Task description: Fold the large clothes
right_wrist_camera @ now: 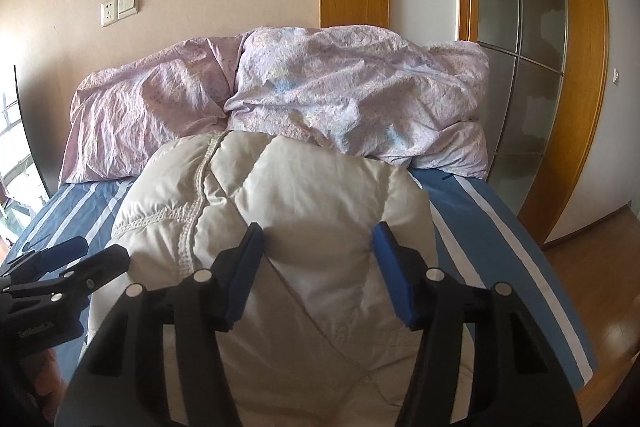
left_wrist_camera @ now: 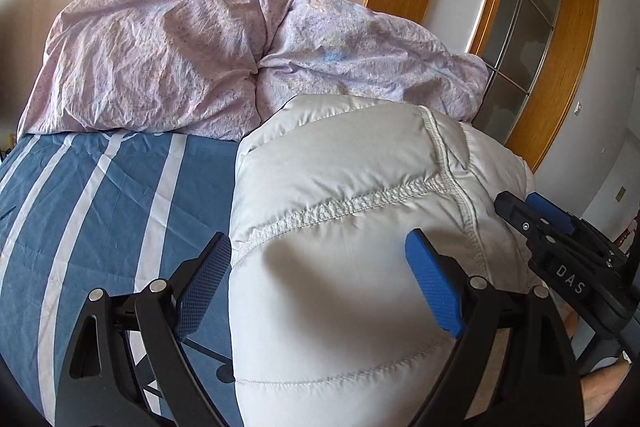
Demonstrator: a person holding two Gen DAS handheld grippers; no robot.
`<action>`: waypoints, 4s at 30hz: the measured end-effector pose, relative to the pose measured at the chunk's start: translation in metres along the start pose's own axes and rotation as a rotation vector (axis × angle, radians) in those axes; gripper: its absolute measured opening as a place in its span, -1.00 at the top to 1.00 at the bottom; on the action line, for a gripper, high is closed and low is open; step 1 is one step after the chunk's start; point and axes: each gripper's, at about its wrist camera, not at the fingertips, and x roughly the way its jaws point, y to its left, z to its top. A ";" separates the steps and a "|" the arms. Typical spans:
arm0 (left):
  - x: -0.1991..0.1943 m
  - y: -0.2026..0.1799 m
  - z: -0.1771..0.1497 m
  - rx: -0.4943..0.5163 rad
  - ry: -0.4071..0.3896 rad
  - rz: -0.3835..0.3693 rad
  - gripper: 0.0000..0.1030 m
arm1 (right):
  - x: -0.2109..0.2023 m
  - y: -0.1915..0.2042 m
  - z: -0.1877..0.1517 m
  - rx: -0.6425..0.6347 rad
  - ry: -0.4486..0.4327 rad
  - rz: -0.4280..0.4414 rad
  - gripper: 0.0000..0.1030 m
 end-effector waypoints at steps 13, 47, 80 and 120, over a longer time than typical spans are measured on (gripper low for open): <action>0.025 -0.018 0.000 0.056 0.023 0.013 -0.78 | 0.030 -0.017 -0.013 0.029 0.069 -0.007 0.04; 0.075 -0.029 -0.024 0.115 0.019 0.144 -0.97 | 0.112 -0.029 -0.056 0.029 0.219 -0.035 -0.16; 0.061 -0.011 -0.026 0.071 0.029 0.132 -0.97 | 0.096 -0.054 -0.056 0.091 0.288 0.054 -0.64; 0.086 0.073 -0.046 -0.326 0.282 -0.418 -0.92 | 0.153 -0.092 -0.095 0.499 0.654 0.755 -0.73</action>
